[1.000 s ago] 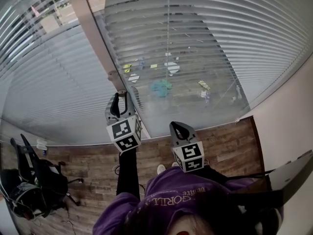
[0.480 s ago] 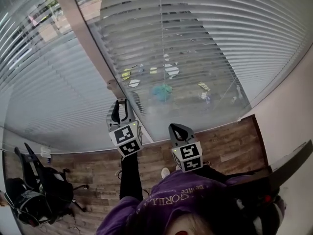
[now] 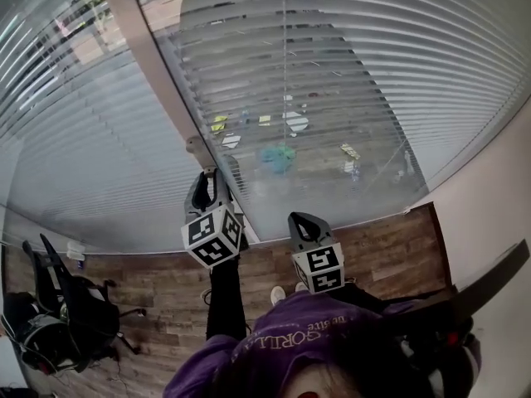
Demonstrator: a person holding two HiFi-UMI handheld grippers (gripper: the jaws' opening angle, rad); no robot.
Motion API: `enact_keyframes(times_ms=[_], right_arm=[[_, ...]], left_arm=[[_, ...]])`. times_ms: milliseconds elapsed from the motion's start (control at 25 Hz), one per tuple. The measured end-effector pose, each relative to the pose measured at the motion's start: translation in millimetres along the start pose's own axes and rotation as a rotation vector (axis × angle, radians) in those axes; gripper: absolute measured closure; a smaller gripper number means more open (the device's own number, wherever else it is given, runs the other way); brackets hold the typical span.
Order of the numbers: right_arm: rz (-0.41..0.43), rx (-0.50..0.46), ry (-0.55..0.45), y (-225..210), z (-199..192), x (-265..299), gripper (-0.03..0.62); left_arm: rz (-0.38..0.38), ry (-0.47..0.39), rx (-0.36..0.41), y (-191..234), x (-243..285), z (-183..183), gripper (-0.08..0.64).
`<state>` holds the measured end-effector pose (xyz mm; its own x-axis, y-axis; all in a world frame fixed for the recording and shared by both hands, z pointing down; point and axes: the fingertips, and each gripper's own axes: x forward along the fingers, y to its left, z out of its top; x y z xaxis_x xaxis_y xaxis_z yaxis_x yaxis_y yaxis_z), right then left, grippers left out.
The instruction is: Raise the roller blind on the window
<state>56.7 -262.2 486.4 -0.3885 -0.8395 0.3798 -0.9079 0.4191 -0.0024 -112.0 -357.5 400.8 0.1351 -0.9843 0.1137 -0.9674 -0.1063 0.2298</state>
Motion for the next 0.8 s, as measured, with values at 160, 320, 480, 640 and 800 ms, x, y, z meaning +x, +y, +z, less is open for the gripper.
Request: enact_keyframes(times_ms=[160, 320, 480, 640, 800], right_arm=[[0.006, 0.000, 0.002, -1.4, -1.6, 1.3, 0.597], [0.013, -0.005, 0.004, -0.3, -2.9, 0.2, 0.595], [0.012, -0.007, 0.005, -1.6, -3.0, 0.2, 0.595], [0.014, -0.007, 0.005, -0.5, -2.7, 2.8, 0.595], [0.012, -0.007, 0.007, 0.4, -3.3, 4.1, 0.595]], left_arm=[[0.006, 0.003, -0.032, 1.0, 1.6, -0.6, 0.436], [0.031, 0.002, 0.161, 0.4, 1.2, 0.1, 0.436], [0.064, 0.006, 0.471, -7.5, 2.6, -0.4, 0.436], [0.086, 0.015, 0.631, -7.7, 4.2, -0.6, 0.436], [0.049, 0.023, 0.493, -4.1, 4.5, 1.2, 0.436]])
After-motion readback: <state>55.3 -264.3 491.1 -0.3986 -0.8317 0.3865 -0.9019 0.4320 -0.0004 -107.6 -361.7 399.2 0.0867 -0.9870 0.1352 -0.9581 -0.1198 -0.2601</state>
